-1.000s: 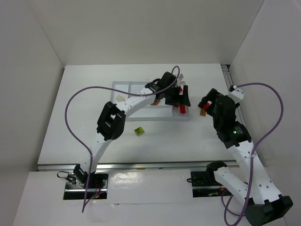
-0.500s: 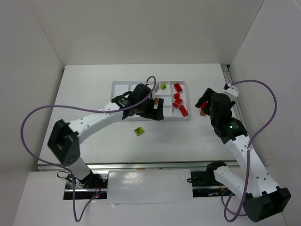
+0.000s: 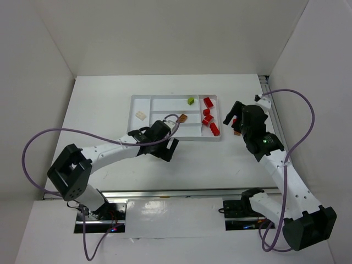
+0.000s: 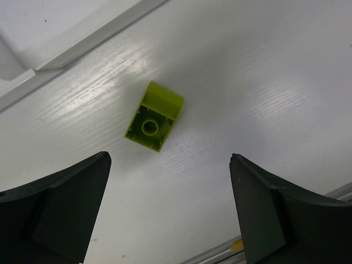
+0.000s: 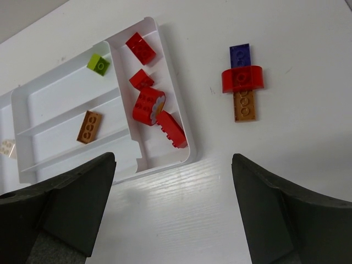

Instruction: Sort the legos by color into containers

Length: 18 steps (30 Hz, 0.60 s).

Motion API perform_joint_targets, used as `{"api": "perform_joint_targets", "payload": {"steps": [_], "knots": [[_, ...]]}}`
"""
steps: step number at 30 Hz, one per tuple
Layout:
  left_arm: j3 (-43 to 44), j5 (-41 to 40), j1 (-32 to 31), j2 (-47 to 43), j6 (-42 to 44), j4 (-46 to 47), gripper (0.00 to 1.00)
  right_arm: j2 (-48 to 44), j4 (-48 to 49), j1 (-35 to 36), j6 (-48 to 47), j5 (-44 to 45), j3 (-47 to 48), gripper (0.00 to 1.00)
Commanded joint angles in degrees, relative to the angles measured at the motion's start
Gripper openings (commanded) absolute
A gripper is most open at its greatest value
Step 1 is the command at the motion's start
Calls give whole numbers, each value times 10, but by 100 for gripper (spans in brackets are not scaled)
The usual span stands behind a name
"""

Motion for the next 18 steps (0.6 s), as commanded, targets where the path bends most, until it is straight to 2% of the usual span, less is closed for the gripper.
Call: {"api": "perform_joint_targets", "payload": {"steps": [1,9,14,18], "knots": [[6,-25,0,21,17,23,100,-3,33,4,-7,-4,23,93],[26,-6,24,76,33,29,97,-15,25,4,-7,3,17,93],[26,22,24,88,28,54,87,-21,25,4,-7,8,5,93],[13,55,24,88,28,83,87,-26,25,4,-7,8,0,93]]}}
